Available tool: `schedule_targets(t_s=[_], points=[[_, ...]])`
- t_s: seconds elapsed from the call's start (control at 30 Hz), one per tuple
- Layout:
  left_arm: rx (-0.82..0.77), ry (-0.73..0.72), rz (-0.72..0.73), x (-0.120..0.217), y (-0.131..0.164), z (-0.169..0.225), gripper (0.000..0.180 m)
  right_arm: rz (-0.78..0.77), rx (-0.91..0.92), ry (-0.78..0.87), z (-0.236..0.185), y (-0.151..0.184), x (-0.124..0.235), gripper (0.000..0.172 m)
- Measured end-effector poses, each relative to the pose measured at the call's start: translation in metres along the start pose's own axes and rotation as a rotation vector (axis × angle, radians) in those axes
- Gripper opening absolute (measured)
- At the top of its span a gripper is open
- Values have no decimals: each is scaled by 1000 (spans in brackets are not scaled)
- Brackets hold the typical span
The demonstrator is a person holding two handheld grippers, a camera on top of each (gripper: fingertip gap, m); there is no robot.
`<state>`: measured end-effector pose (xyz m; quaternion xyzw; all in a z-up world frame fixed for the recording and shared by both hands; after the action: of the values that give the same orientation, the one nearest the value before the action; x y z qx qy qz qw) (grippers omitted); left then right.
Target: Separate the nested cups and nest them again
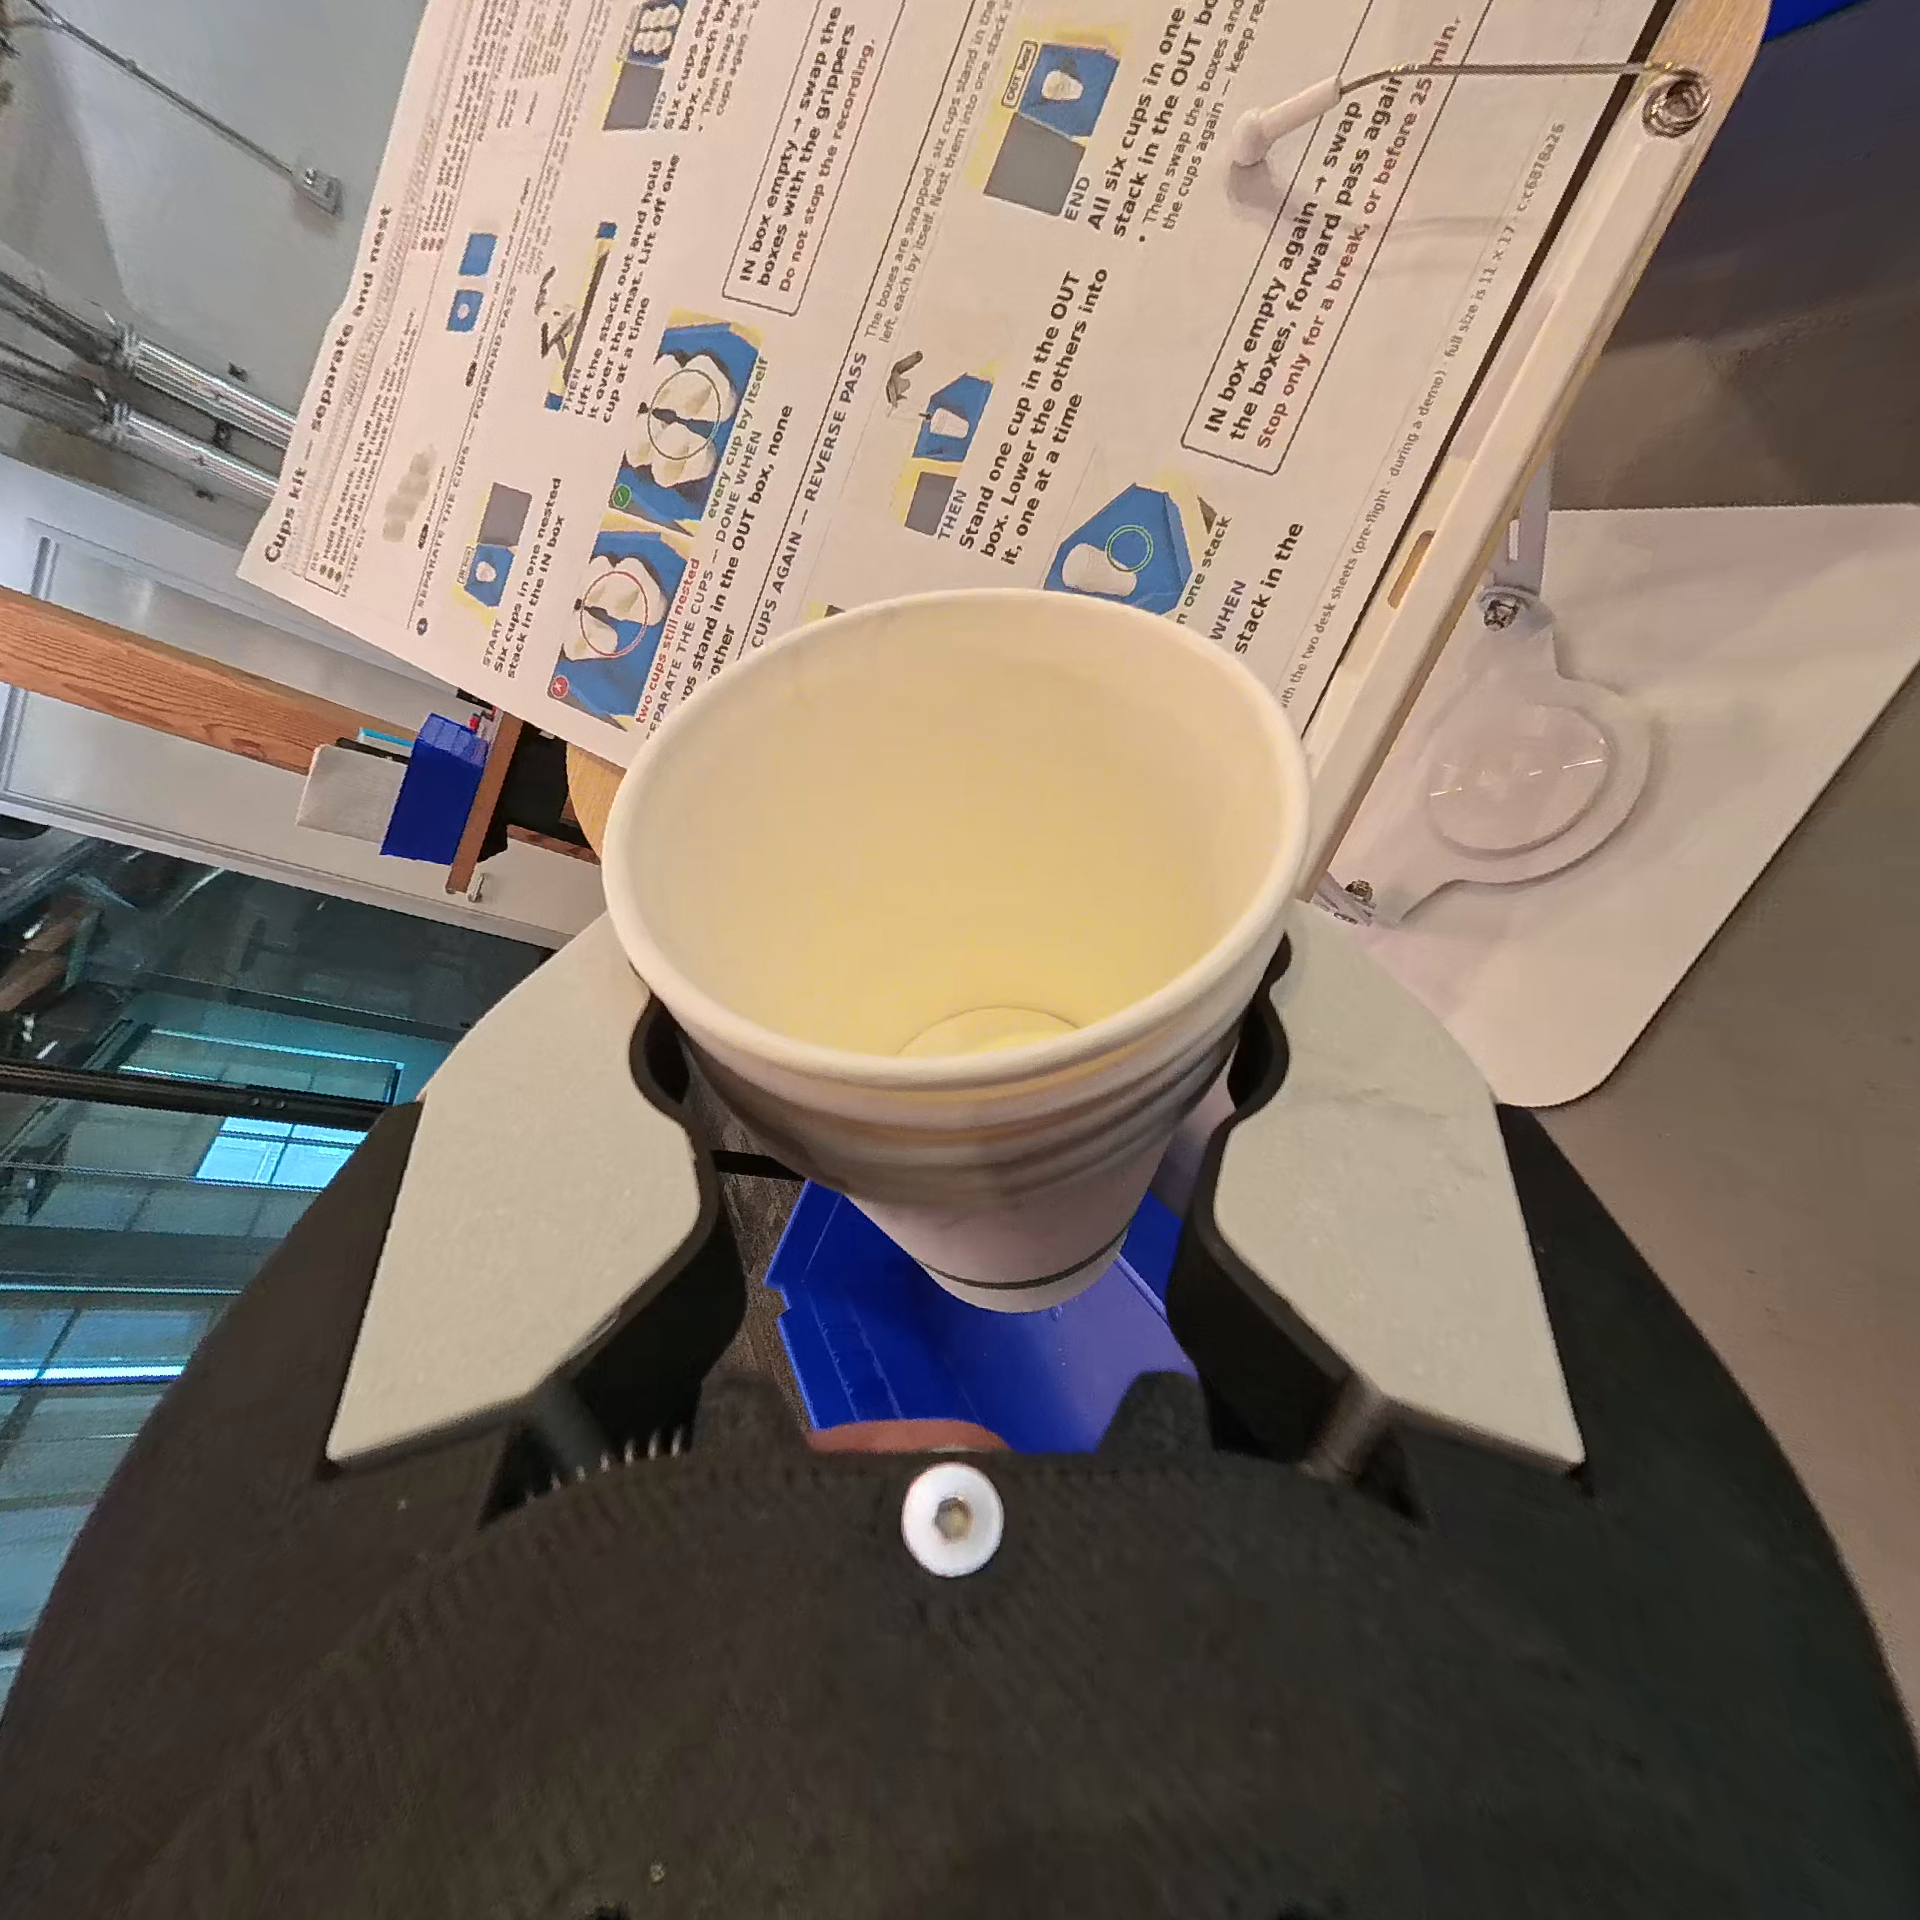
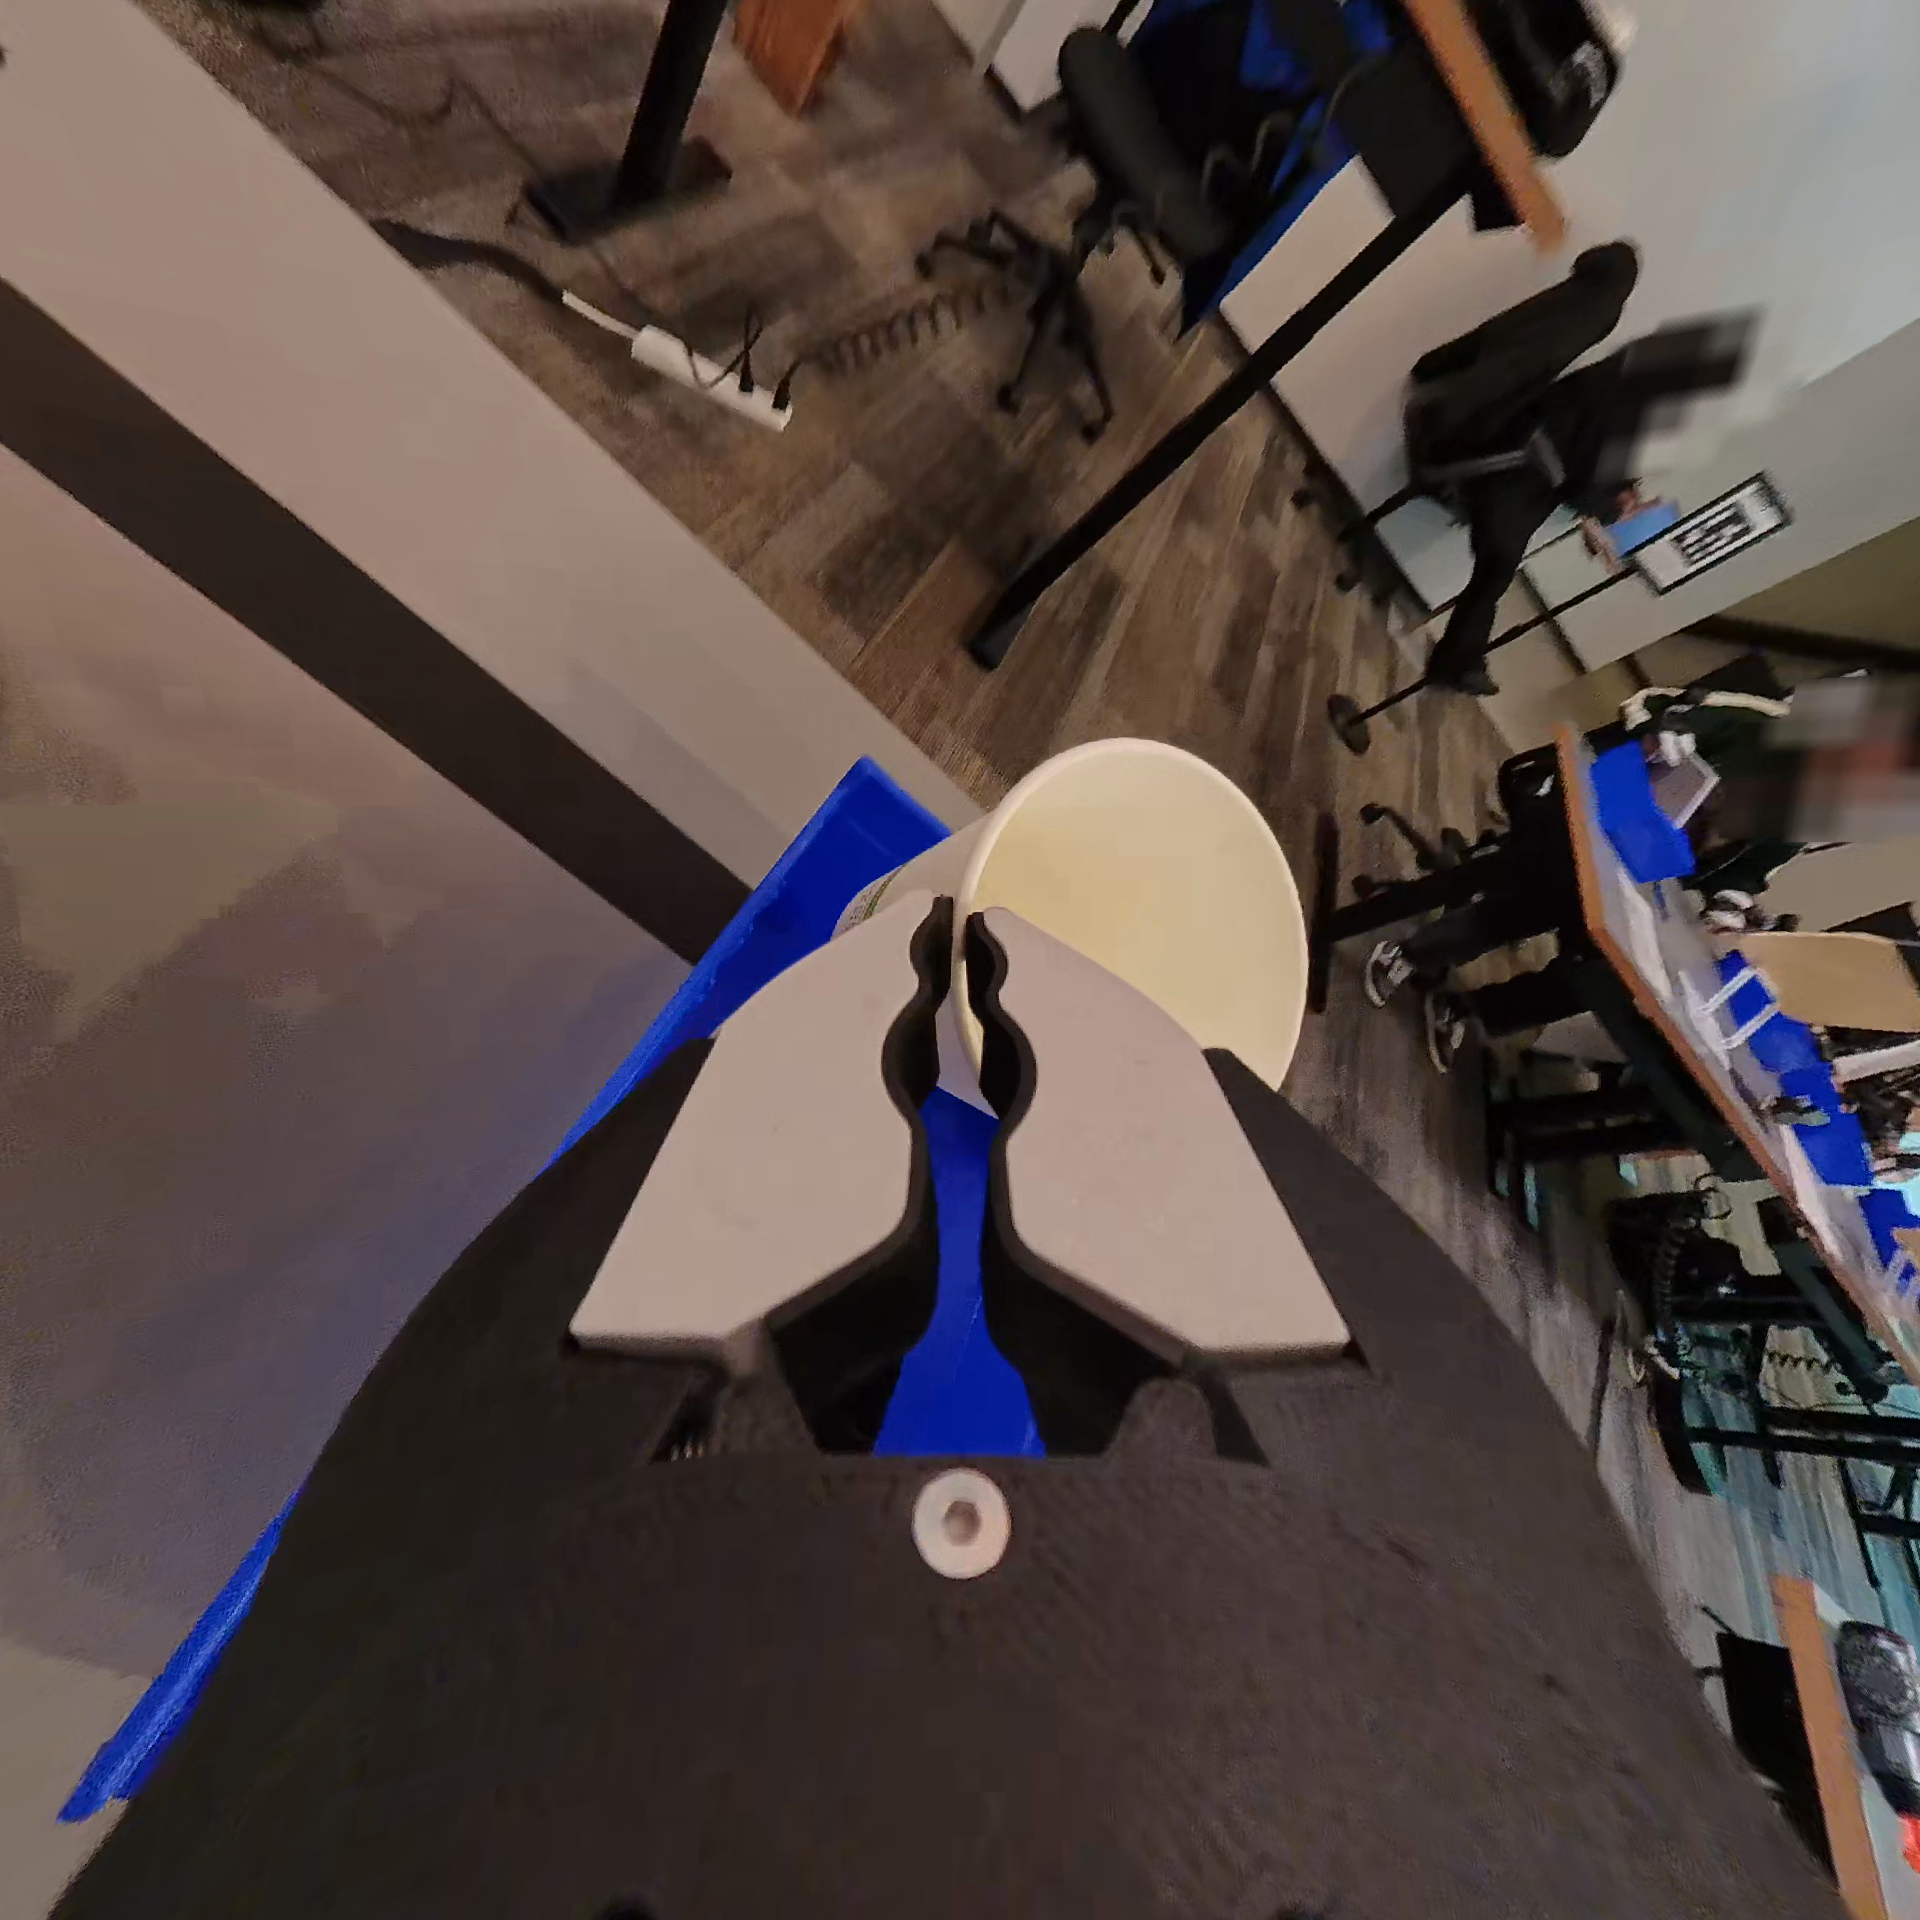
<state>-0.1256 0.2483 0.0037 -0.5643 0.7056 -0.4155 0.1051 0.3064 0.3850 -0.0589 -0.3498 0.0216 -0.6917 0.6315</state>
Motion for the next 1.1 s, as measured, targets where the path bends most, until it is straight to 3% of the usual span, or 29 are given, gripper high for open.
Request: schedule_targets(t_s=[0.03, 0.33, 0.83, 0.97, 1.1], points=[[0, 0, 0, 0, 0, 0, 104, -12, -1, -18, -4, 3, -6, 3], [-1, 0, -3, 0, 1, 0, 104, -102, 6, -139, -34, 26, -44, 3], [-5, 7, -14, -2, 3, 2, 104, -131, 8, -190, -52, 33, -63, 7], [-7, 11, -16, -4, 3, 3, 104, -135, -2, -159, -44, 32, -56, 26], [1, 6, -13, -4, 2, 2, 104, 12, 3, -70, -21, -9, -19, 23]])
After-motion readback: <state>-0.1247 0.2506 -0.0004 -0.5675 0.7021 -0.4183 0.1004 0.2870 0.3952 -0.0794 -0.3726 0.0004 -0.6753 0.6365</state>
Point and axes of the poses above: each gripper's, where its closed fingertips meet, x back along the fingers, y out of its underside, z = x × y across the jaws, the point moved 2 cm from there along x, back along the fingers, and after that the axes turned 15 degrees about x, right-handed, at the moved point
